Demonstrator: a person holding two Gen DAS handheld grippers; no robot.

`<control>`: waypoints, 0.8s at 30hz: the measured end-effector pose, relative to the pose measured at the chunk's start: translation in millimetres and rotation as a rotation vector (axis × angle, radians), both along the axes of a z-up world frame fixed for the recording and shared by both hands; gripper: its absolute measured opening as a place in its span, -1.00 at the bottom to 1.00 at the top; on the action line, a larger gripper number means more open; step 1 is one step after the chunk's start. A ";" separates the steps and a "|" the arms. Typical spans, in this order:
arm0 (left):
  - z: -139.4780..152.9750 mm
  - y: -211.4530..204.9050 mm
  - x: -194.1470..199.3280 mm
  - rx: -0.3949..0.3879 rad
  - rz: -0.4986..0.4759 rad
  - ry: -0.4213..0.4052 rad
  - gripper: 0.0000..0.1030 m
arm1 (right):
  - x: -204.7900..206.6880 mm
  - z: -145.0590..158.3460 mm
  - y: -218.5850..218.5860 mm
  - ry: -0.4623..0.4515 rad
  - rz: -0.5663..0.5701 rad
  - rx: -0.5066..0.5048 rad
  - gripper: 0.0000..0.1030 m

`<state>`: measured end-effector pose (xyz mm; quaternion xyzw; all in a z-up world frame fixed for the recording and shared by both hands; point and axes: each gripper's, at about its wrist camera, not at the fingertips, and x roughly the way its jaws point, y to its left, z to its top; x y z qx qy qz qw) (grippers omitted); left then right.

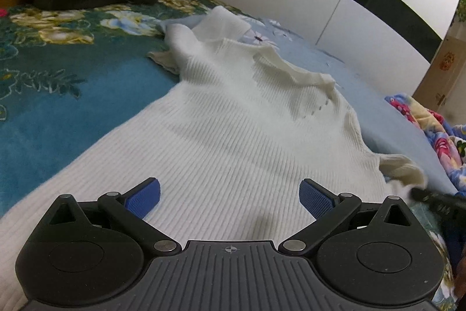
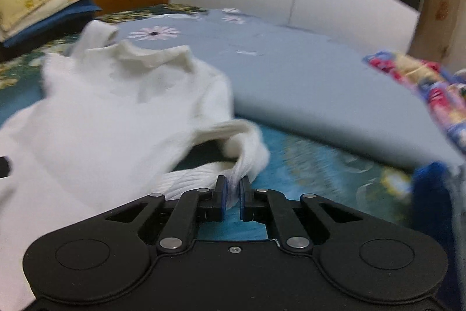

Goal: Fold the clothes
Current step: 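Grasp the sweater sleeve cuff with the right gripper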

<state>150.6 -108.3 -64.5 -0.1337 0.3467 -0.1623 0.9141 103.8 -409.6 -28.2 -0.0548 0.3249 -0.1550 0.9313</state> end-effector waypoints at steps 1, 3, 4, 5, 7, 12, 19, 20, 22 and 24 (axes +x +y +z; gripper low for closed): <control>0.4 -0.6 -0.1 0.005 -0.001 0.000 0.99 | 0.1 3.7 -3.7 -0.006 -0.017 -0.049 -0.86; -0.6 -1.5 1.1 0.013 -0.004 0.001 0.99 | -0.7 10.6 -11.5 -0.022 -0.051 -0.112 -0.87; -0.4 -1.5 1.2 0.014 -0.004 0.001 1.00 | -0.9 13.7 -15.7 -0.032 -0.069 -0.135 -0.87; -0.1 -1.4 1.1 0.013 -0.003 0.001 0.99 | -0.3 13.5 -21.1 -0.030 -0.081 -0.127 -0.87; -0.9 -0.7 1.8 0.011 -0.004 0.001 1.00 | 1.1 13.2 -32.0 -0.024 -0.105 -0.111 -0.87; -1.1 -0.7 2.6 0.013 -0.005 0.001 1.00 | -6.9 5.8 -41.4 -0.014 -0.109 0.001 -0.79; -0.8 -3.5 2.2 0.028 -0.005 -0.001 1.00 | -35.7 4.6 -41.4 -0.047 -0.104 0.232 -0.27; -0.5 -3.3 1.8 0.027 -0.005 -0.003 1.00 | -37.1 1.2 -37.8 -0.041 -0.085 0.262 -0.27; 0.0 -2.3 1.1 0.019 -0.005 -0.003 1.00 | -32.9 -6.6 -30.3 -0.016 -0.060 0.345 -0.27; 0.1 -0.2 1.3 0.004 -0.003 0.001 1.00 | -26.0 -13.9 -26.1 -0.005 -0.056 0.430 -0.27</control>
